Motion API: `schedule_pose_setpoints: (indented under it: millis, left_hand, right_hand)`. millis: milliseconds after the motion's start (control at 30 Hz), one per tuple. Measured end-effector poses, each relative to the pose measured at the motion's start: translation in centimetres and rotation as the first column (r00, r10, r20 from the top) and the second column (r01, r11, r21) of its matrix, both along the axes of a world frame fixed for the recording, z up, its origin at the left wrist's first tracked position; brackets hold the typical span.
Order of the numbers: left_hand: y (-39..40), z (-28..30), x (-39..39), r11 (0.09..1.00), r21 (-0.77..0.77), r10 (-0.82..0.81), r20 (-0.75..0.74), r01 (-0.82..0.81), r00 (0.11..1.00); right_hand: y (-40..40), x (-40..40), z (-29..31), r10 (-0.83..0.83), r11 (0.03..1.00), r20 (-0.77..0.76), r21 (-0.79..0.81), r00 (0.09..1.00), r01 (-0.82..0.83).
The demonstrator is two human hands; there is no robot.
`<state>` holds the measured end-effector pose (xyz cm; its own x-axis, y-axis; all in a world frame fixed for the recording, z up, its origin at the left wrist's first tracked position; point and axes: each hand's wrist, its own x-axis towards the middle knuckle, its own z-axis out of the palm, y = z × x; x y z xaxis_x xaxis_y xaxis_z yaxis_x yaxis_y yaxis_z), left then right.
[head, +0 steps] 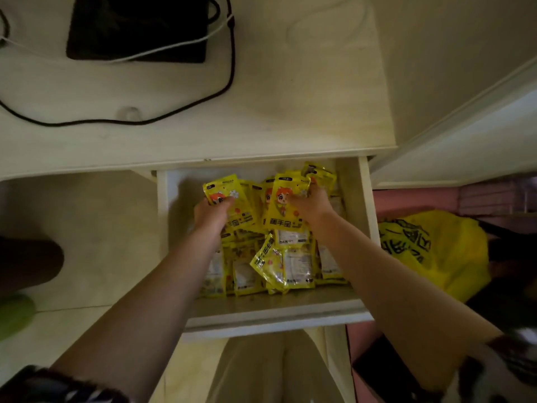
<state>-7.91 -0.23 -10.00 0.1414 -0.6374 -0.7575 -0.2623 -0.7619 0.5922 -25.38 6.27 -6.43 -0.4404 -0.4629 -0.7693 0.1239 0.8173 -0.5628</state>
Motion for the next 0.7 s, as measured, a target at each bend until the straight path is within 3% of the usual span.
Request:
schedule_pose_setpoints:
  millis: [133, 267, 433, 700]
  left_hand:
    - [-1.6, -2.0, -0.1, 0.998, 0.053, 0.022, 0.004, -0.022, 1.000]
    - [-2.5, -3.1, 0.3, 0.997, 0.043, -0.068, 0.076, 0.065, 0.995]
    - [-2.3, -2.5, 1.5, 0.948, -0.062, -0.294, 0.209, 0.313, 0.933]
    - [2.0, -0.4, 4.4, 0.920, -0.104, -0.337, 0.282, 0.377, 0.899]
  right_hand:
    - [-1.6, -1.3, -2.8, -0.043, 0.999, 0.052, 0.018, 0.998, 0.042]
    - [-1.7, -2.6, -3.7, 0.097, 0.995, -0.089, 0.019, 0.991, -0.096]
    - [0.0, -3.9, -2.9, 0.188, 0.982, -0.226, 0.059, 0.956, -0.179]
    - [3.9, -3.7, 0.5, 0.274, 0.960, -0.274, 0.138, 0.922, -0.245]
